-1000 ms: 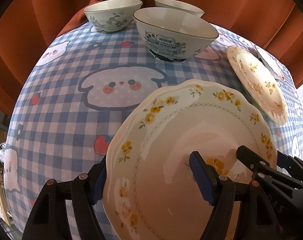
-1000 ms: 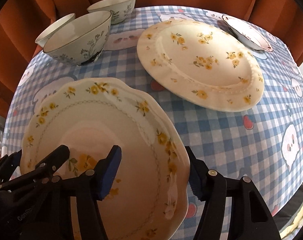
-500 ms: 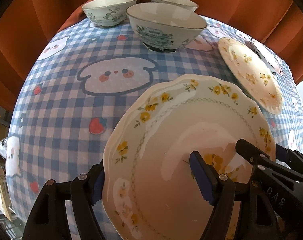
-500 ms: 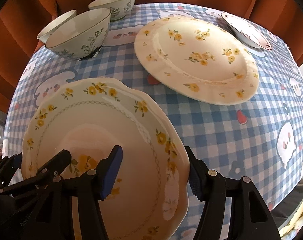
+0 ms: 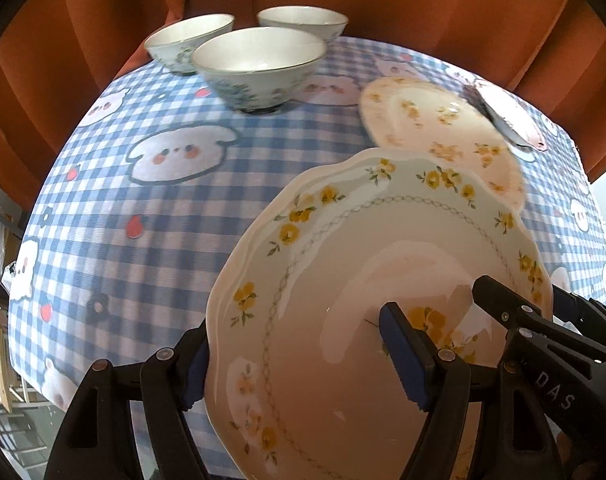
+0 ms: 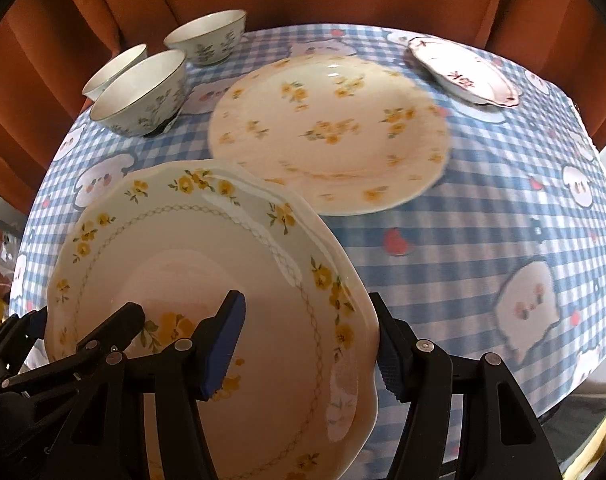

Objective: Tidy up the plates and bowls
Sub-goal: 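Lift the plate with the right gripper and carry it toward the other yellow-flower plate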

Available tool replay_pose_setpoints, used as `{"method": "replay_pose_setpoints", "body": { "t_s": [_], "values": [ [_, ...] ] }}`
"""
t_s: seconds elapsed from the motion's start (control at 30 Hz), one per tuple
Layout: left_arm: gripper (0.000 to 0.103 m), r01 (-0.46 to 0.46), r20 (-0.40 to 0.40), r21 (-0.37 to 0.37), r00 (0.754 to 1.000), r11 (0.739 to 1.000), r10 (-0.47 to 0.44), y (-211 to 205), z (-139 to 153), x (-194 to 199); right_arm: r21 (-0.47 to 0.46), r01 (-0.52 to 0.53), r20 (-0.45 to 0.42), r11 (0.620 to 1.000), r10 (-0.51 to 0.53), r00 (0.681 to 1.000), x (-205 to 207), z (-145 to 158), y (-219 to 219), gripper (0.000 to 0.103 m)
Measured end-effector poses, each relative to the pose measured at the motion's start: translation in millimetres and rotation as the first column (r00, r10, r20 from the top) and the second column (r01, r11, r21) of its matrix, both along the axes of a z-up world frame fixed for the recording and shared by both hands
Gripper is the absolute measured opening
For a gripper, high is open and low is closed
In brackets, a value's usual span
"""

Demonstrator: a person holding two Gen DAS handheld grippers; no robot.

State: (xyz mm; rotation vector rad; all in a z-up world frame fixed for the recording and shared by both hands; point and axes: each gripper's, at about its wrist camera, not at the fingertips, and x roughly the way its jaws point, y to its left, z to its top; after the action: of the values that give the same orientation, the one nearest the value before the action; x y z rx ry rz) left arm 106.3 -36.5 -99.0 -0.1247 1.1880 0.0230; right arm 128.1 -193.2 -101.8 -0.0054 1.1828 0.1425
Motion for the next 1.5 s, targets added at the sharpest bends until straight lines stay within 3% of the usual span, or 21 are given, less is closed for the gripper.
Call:
{"method": "replay_pose_setpoints", "body": {
  "t_s": [0.47,0.93,1.23,1.5],
  "values": [
    [0.076,0.018,0.045,0.019,0.999,1.000,-0.019,-93,11,8,0.021,0.008,0.041,1.000,-0.009,0.999,7,15,-98,0.065],
    [0.076,0.077,0.039,-0.003,0.996,0.997,-0.076,-184,-6,34,-0.003,0.069,0.040,0.998,-0.069,0.997,26,6,-190,0.065],
    [0.076,0.106,-0.024,-0.009,0.994,0.994,-0.107,-218,-28,46,-0.012,0.107,-0.018,0.994,-0.107,0.994,35,-13,-232,0.064],
    [0.076,0.088,-0.046,0.024,0.995,0.996,-0.087,-227,-36,56,-0.002,0.097,-0.054,0.995,-0.096,0.994,43,-26,-242,0.064]
  ]
}}
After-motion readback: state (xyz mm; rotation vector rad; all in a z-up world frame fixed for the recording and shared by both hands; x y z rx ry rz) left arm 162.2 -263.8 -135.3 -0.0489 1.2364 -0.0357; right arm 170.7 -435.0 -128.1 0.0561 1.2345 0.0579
